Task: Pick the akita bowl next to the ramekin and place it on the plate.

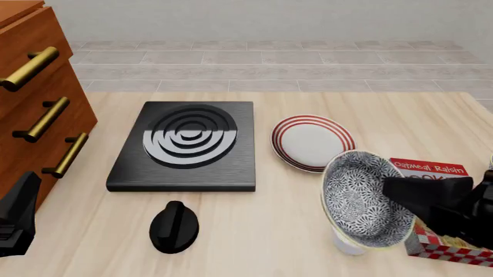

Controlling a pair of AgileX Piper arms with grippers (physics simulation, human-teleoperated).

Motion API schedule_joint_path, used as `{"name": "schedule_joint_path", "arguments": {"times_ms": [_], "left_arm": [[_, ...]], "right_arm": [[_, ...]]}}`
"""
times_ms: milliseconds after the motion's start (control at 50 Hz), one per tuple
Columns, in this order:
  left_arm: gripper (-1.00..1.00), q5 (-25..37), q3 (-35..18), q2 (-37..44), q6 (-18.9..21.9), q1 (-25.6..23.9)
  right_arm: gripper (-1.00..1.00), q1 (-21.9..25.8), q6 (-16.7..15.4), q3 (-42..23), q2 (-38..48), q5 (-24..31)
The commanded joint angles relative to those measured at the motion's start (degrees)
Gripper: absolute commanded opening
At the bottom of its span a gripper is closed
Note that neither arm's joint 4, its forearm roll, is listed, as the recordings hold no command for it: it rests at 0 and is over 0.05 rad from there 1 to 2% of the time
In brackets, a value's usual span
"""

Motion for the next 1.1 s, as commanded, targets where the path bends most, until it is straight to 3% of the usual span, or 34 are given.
{"name": "schedule_joint_path", "arguments": {"times_ms": [20, 380, 1100], "left_arm": [[1.0, 0.0, 0.0, 0.0, 0.0, 0.0], [1.0, 0.0, 0.0, 0.0, 0.0, 0.0], [1.0, 0.0, 0.0, 0.0, 0.0, 0.0]], "right_arm": [[-1.0, -1.1, 1.33, 0.02, 1.35, -2.55], [-1.0, -2.68, 1.79, 0.34, 7.04, -8.67], [-1.0, -6.7, -0.45, -1.91, 14.74, -14.49]]}}
